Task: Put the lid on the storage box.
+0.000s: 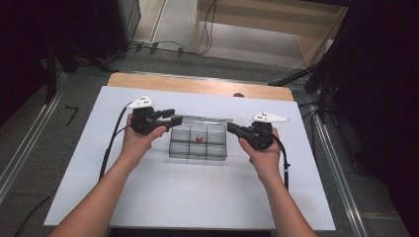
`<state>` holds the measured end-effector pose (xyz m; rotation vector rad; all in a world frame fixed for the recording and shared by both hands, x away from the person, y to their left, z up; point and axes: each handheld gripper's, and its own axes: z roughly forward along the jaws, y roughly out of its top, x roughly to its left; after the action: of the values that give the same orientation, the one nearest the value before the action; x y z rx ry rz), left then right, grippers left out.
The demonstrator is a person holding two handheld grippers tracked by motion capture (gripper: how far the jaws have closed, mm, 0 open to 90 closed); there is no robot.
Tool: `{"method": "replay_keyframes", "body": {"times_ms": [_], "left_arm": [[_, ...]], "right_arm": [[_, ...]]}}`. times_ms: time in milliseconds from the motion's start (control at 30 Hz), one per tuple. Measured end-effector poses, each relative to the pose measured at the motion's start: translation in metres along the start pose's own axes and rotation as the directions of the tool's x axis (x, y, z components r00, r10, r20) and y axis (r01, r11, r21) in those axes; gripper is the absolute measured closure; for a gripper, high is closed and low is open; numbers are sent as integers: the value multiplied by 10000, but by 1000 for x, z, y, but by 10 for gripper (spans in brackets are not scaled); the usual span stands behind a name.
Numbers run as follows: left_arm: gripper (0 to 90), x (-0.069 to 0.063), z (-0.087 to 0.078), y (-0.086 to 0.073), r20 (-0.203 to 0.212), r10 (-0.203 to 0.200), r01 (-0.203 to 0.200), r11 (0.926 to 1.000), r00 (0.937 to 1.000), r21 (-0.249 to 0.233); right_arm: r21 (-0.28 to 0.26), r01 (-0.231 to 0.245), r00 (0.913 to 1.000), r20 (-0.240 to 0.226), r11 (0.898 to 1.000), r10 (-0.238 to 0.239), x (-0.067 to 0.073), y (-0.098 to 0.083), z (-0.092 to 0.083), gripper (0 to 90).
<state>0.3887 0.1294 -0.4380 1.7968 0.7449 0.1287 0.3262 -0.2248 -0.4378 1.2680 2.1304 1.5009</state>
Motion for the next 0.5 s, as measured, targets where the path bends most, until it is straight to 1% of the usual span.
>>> {"method": "replay_keyframes", "body": {"times_ms": [167, 200, 233, 333, 367, 500], "left_arm": [[445, -3, -5, -2, -47, 32, -32, 10000, 10000, 3], [445, -3, -7, -3, -111, 96, -95, 10000, 9999, 21], [445, -4, -8, -3, -115, 55, -55, 10000, 9999, -5], [447, -4, -14, -5, 78, -121, 122, 9999, 9999, -83], [447, -4, -15, -5, 112, -126, 127, 9999, 9999, -49], [453, -8, -24, -8, 35, -137, 137, 9999, 9999, 48]], "right_arm": [[36, 17, 10000, 20, 10000, -17, 1, 0, 0, 850], [46, 35, 10000, 20, 10000, -35, 1, -1, -1, 850], [23, 48, 10000, 0, 10000, -48, 2, -1, -1, 850], [-71, 62, 10000, -52, 10000, -62, 3, -2, -2, 850], [-69, 75, 9999, -66, 9999, -75, 3, -2, -2, 850], [1, 117, 9999, -100, 9999, -117, 5, -4, -1, 850]]}}
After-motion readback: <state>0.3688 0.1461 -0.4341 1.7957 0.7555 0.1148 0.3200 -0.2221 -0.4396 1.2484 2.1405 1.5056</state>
